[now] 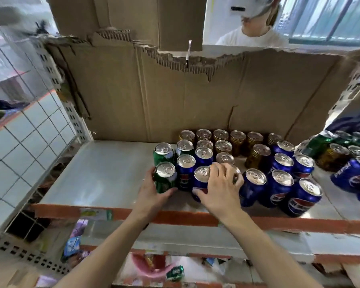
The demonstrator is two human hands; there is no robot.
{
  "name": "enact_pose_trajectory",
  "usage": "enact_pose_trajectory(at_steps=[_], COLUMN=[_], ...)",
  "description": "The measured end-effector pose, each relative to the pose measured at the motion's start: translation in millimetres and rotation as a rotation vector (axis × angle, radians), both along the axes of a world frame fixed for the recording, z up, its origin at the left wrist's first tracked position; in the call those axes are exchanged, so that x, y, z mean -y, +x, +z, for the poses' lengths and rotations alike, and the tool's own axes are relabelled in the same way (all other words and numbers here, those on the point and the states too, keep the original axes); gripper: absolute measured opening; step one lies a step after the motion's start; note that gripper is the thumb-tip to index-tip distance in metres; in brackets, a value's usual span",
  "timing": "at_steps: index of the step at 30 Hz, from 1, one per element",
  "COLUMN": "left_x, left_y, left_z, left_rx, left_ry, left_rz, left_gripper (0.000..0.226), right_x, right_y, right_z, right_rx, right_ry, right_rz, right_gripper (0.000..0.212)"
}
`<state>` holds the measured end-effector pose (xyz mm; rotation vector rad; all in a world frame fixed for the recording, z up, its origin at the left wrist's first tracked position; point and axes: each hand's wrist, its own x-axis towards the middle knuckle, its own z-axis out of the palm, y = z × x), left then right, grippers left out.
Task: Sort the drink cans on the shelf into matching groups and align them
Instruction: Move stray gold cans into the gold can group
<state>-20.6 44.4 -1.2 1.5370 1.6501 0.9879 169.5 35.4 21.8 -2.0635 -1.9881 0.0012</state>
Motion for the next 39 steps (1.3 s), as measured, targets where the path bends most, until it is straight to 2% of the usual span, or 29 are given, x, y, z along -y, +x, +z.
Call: enact_pose_trajectory(at_steps=[9,11,14,16,19,23,25,26,28,29,31,33,34,37,39], left_x=[-10,-8,-2,5,13,28,38,42,50,55,66,78,83,94,100], left_y=[-15,-22,-31,-31,-17,15,33,42,60,69,90,111,122,156,182], left_z=[2,2,4,10,21,32,39,40,42,44,48,51,53,59,64], left_rx=[0.125,0.138,0.219,0.365,0.622,0.875,0.956,1.017,1.116,1.134,1.139,1.146,1.145,1.124,1.072], left_ry=[-0.001,0.001,-0.035,-0.065,-0.136,-0.299,-0.422,-0.502,-0.631,-0.669,-0.705,-0.730,-0.740,-0.760,-0.746], left_rz=[-0.134,-0.168,-0.247,-0.305,-0.359,-0.371,-0.377,-0.371,-0.316,-0.294,-0.279,-0.289,-0.292,-0.309,-0.332], left_gripper=[0.076,0.074,0.078,0.075,0.056,0.062,0.044,0.037,0.044,0.047,0.050,0.051,0.052,0.053,0.050], right_x=[11,18,34,49,72,96,108,114,126,132,145,156,162,181,193], right_y=[1,4,11,14,22,41,51,56,68,73,86,100,109,142,167], right_z=[3,4,11,20,33,32,30,28,28,27,27,28,28,35,39], right_rx=[-0.201,-0.362,-0.718,-0.931,-1.262,-1.484,-1.570,-1.616,-1.712,-1.760,-1.874,-1.944,-1.954,-1.943,-1.955], right_ry=[0.085,0.070,0.030,0.053,0.108,0.221,0.248,0.242,0.200,0.181,0.173,0.176,0.177,0.186,0.256], right_rz=[0.130,0.056,0.005,0.032,0.006,-0.104,-0.168,-0.214,-0.286,-0.308,-0.342,-0.357,-0.355,-0.368,-0.427], right_gripper=[0.076,0.078,0.082,0.085,0.074,0.061,0.050,0.051,0.069,0.071,0.056,0.061,0.065,0.045,0.045])
